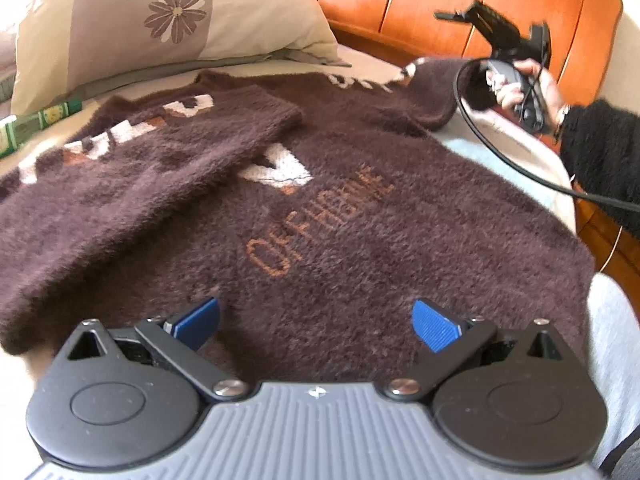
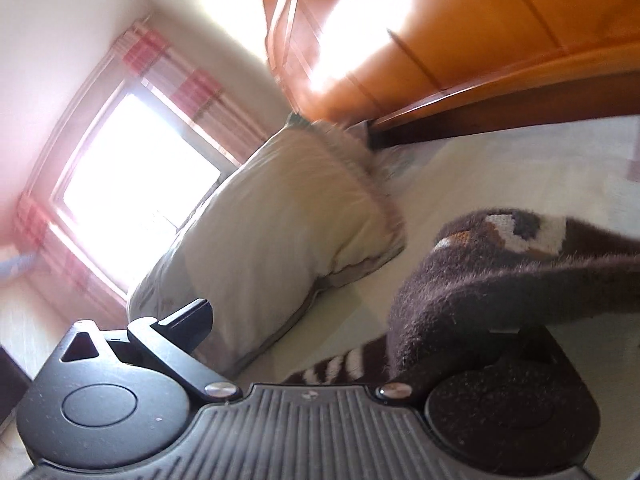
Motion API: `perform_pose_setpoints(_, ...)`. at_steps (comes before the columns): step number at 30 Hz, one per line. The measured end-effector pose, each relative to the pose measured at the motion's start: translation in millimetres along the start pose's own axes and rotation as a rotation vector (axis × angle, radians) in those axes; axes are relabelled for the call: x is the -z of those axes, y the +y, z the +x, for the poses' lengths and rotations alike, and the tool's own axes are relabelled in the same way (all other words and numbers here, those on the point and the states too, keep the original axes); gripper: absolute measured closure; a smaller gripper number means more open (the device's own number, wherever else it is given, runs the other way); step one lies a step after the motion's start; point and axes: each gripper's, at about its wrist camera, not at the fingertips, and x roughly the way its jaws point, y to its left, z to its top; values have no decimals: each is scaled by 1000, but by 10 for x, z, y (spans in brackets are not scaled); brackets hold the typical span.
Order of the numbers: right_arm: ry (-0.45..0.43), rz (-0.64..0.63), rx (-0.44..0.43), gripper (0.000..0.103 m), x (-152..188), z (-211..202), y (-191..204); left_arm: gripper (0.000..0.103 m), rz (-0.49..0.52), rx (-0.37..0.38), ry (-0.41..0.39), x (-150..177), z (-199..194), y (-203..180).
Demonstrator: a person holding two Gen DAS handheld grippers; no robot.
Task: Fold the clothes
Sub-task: 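Grasp the other sleeve's patterned cuff with the right tool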
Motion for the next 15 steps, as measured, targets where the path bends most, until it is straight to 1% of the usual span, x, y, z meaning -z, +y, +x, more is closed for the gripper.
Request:
perform_pose_setpoints(2,28,-26,-5,0,34,47,139,1,21,-11,-15,-6,-79,-17)
perform_pose_setpoints(8,110,-95,-11,0,160,195,576,1,41,-8,-47,-53,-254,-36)
perform_pose_setpoints(15,169,-53,-60,0,350,343,859,1,42,-21,-63,-65,-380,-8)
